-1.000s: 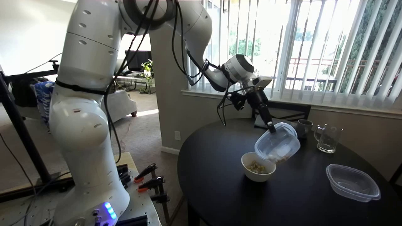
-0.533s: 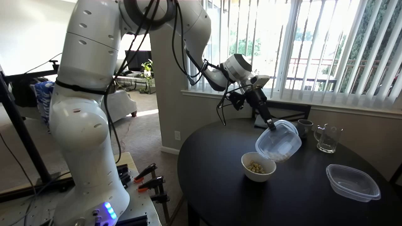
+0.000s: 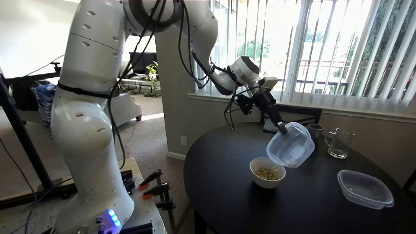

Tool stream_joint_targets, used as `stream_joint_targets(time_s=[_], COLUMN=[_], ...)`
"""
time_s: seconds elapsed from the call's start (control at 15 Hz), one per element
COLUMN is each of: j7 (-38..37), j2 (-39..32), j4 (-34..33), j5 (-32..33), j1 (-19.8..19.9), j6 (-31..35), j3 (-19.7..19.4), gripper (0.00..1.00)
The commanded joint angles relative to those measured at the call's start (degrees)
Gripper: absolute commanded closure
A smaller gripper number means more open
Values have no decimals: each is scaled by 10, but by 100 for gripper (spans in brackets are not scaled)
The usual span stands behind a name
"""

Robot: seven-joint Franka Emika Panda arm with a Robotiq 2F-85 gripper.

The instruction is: Pour out the contents from the left bowl to the right bowl

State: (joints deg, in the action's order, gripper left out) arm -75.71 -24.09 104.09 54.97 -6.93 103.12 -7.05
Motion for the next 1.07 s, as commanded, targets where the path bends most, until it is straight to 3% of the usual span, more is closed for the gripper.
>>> stream_joint_targets(time_s=[0.0,0.6,1.0], j7=[-16,-9,-29], j2=[-8,-13,-29], j4=[-2,6,-2], j5=[26,41,105], j1=[3,-4,-28], j6=[-33,-39,-80], j3=[13,40,56], gripper=[98,98,98])
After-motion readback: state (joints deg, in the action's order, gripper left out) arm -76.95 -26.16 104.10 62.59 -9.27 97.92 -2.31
